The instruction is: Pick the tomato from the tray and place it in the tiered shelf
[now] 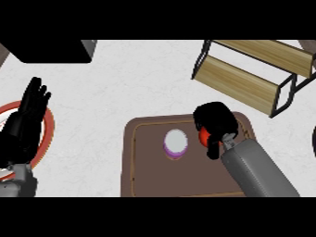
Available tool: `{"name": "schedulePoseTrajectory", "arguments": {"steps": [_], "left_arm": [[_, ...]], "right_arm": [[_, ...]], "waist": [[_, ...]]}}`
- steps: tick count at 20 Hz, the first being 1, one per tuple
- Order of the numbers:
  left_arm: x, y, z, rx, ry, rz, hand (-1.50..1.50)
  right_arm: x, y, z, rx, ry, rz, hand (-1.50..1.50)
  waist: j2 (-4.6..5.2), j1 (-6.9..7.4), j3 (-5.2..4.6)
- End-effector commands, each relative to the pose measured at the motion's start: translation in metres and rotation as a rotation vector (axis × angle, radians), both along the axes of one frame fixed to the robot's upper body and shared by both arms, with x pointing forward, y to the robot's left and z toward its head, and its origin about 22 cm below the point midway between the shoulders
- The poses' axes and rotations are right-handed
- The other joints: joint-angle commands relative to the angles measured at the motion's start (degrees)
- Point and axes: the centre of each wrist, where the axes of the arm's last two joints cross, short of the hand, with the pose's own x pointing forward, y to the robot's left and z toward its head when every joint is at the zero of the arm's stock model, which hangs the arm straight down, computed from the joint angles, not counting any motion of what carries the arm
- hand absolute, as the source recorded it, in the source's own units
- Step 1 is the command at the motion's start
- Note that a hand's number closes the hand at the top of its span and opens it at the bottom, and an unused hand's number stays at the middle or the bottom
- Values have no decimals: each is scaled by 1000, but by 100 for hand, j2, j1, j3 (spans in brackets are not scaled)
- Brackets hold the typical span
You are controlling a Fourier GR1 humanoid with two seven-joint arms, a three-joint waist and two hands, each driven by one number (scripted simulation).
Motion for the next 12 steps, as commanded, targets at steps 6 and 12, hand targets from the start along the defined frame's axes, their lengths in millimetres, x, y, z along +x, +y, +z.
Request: {"name": "schedulePoseTrajectory", "arguments": {"steps": [6, 12], "left_arm": [[1, -10, -1, -12, 7, -15, 0], [11, -20, 1, -21, 16, -41, 0]], "right_arm": [[6, 14, 16, 178, -16, -819, 150], [4, 82, 82, 332, -216, -873, 150]], "waist": [[34, 92, 48], [45, 198, 42]]}}
